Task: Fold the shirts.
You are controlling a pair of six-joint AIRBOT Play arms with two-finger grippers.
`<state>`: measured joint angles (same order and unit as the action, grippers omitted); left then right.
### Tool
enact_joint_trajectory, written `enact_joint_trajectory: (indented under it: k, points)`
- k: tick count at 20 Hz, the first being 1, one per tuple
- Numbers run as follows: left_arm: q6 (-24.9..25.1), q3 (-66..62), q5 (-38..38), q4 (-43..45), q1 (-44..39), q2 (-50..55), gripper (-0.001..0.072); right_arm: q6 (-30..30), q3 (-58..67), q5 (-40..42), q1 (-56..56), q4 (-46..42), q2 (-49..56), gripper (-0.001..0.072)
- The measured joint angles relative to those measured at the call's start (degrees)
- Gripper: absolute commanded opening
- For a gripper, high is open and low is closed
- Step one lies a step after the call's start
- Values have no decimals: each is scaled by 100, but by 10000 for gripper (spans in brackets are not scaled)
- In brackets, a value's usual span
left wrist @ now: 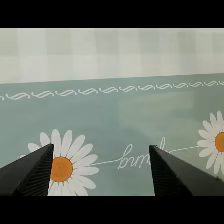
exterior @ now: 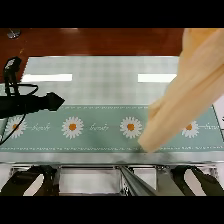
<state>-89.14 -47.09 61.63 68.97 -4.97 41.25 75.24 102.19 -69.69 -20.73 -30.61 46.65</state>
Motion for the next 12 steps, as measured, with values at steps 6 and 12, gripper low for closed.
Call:
enact_joint_trajectory:
  k: [6,12]
  points:
    - [0,4,-109,-2,-2,103,705,420,-1397,289,2702,-1001,142,34]
    - [-170,4,-426,-2,-2,133,705,1853,-3062,1235,5490,-3206,1593,35]
